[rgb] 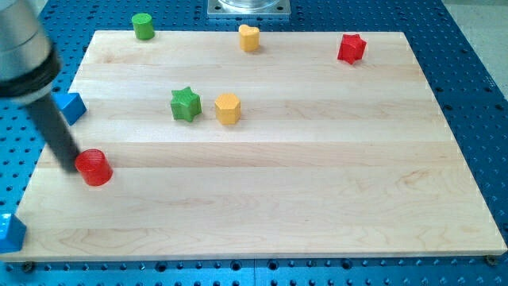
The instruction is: Place the red circle towards the right center of the board
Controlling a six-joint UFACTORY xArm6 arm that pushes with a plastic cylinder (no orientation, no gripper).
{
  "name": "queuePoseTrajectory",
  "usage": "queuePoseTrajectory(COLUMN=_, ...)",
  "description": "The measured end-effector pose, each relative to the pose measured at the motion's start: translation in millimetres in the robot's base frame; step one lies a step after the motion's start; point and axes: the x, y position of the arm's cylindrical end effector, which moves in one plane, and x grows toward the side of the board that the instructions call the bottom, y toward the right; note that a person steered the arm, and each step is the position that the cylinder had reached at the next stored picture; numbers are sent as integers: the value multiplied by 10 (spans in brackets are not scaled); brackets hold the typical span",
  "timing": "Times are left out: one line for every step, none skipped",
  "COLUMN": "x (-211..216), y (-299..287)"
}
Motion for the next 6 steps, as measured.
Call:
queuePoseTrajectory(x=-281, y=776)
queuePoseTrajectory(x=-683, y=2193)
queuePoseTrajectory(x=-741, y=3392)
queuePoseTrajectory(x=-596, y=3392)
queuePoseTrajectory(x=-454, y=4067)
queuePoseTrajectory(x=-922, y=4770)
